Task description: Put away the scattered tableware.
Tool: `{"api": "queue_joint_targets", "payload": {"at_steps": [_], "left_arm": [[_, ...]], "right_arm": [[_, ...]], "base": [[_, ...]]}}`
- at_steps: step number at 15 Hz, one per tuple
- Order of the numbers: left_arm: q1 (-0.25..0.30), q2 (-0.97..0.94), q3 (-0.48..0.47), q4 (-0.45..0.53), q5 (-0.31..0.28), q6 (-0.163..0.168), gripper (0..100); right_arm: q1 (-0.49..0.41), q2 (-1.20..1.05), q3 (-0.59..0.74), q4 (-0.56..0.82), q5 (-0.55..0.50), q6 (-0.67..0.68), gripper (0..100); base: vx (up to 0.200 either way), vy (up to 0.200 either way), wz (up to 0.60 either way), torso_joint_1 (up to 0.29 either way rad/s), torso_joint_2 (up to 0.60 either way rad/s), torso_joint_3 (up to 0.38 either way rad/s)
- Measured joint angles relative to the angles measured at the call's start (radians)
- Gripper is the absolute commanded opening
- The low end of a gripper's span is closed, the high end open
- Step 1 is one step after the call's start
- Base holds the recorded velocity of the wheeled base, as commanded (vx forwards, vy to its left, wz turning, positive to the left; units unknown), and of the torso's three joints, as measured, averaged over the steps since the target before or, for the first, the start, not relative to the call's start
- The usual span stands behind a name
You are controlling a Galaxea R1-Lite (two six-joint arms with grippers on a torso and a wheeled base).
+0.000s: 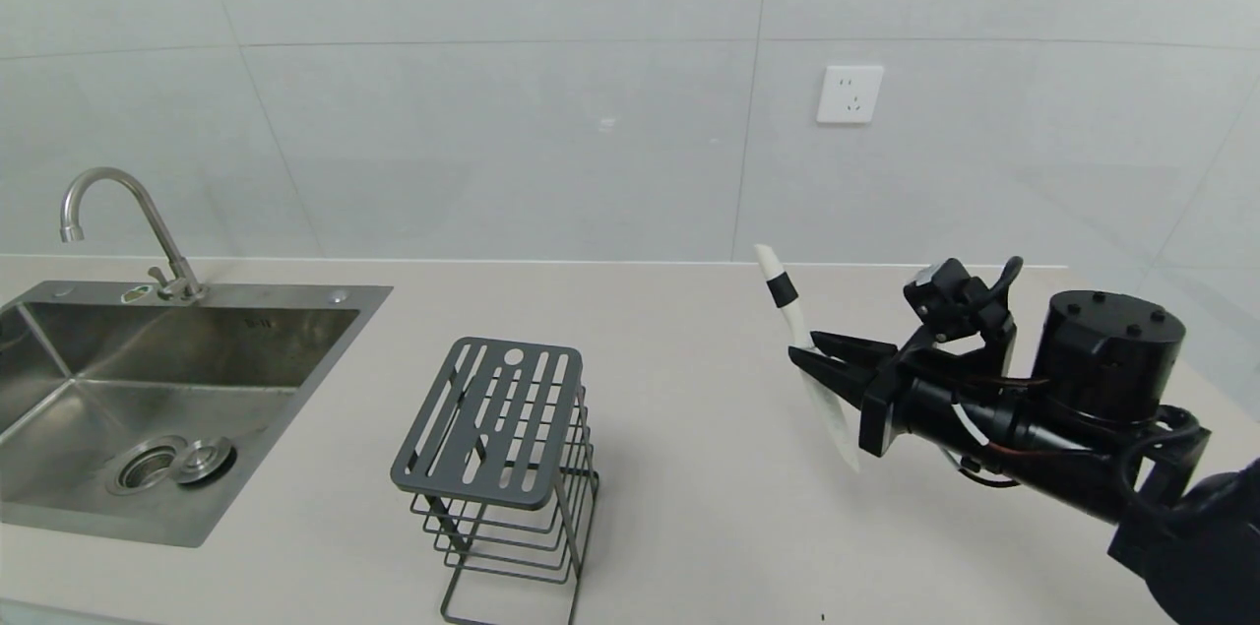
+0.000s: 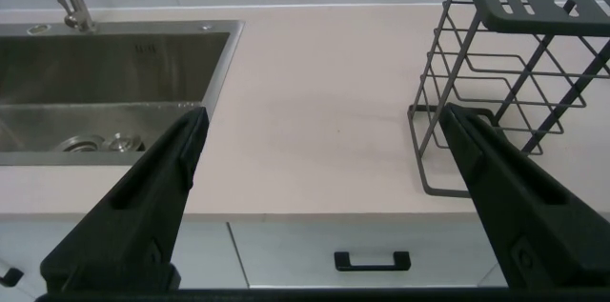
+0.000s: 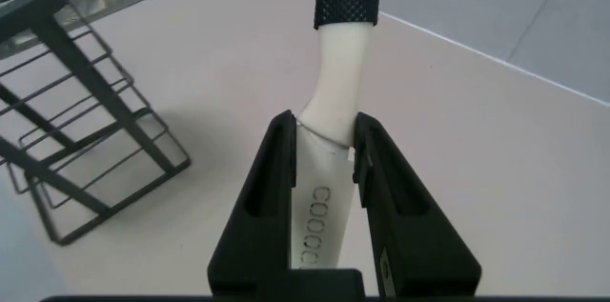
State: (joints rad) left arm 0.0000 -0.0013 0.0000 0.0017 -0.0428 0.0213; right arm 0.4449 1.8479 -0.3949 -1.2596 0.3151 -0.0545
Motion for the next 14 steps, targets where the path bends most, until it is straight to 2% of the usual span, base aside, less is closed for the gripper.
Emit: {"api": "queue_joint_targets", "payload": {"at_steps": [3,6,9,12,14], "left_arm": [[0.000,0.000,0.000,0.000,0.000,-0.004,100],[0.000,0.000,0.000,0.000,-0.002,-0.004,100],[0.000,0.000,0.000,0.000,-0.007,-0.009,100],[0.000,0.000,0.000,-0.001,0.001,-0.051,100],[0.000,0.000,0.000,-0.001,0.002,-0.045,100]], "right_arm": [[0.000,-0.008,0.038,-0.107,0.113,-0.021,0],[0.004,-0.023,0.129,-0.219,0.222,-0.039,0],[0.004,-0.072,0.172,-0.229,0.324,-0.085,0],[0.007,-0.124,0.193,-0.228,0.370,-0.096,0],[0.010,-0.154,0.226,-0.226,0.393,-0.111,0]], "base": [[0.000,0.000,0.00,0.000,0.00,0.000],[0.000,0.000,0.00,0.000,0.00,0.000],[0.000,0.000,0.00,0.000,0.00,0.000],[0.000,0.000,0.00,0.000,0.00,0.000],[0.000,0.000,0.00,0.000,0.00,0.000]]}}
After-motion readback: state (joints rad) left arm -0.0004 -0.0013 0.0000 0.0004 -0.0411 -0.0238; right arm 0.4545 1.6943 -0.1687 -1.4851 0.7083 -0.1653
